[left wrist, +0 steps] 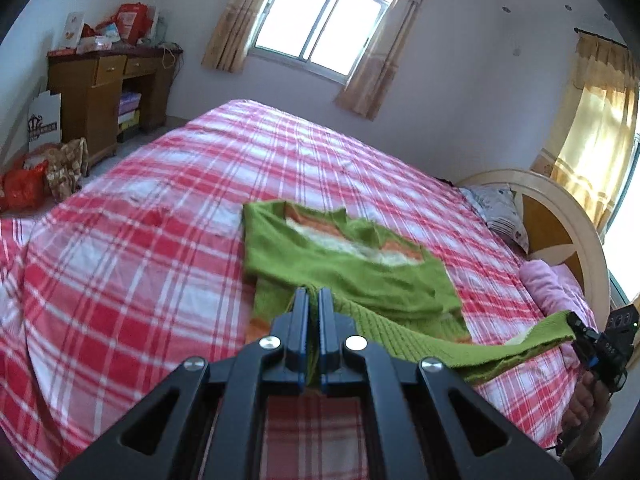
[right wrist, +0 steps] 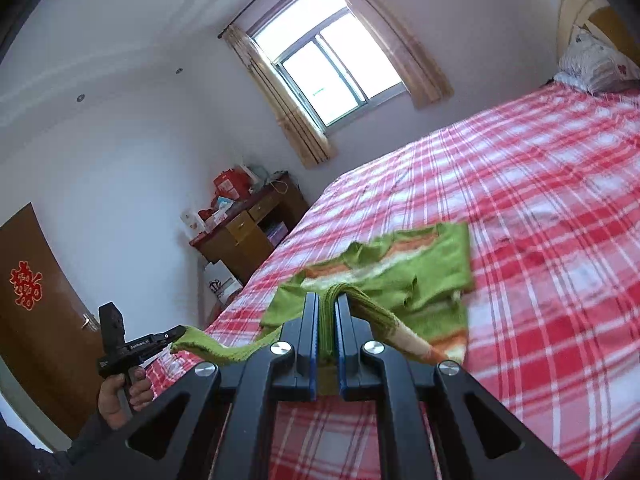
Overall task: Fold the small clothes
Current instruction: 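Lift the hem with both tools and fold it over toward the collar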
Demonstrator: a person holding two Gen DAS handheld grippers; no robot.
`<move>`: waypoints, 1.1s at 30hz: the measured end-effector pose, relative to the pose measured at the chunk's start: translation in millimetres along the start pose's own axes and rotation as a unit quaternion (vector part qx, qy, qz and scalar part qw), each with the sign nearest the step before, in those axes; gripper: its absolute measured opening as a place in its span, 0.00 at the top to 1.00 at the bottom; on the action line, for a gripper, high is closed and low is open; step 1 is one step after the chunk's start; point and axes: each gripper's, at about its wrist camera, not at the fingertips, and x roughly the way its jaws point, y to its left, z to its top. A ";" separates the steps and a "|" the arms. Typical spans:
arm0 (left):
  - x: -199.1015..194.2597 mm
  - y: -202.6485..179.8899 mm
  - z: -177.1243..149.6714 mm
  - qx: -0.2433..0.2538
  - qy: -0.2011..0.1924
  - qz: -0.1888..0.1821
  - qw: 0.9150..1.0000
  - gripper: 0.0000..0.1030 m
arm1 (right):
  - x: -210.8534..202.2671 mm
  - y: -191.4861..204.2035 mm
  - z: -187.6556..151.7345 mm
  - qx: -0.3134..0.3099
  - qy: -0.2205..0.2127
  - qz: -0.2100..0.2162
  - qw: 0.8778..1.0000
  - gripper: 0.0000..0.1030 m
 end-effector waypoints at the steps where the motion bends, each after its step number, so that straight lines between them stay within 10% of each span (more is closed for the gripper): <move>1: 2.2 0.3 4.9 -0.001 -0.002 0.000 1.000 0.96 | 3.8 0.6 5.8 -0.002 -0.001 -0.001 1.000 0.94; 33: 211.2 6.0 96.0 0.027 0.064 0.087 0.994 0.96 | 213.6 -120.2 93.4 0.037 0.092 -0.087 0.991 0.94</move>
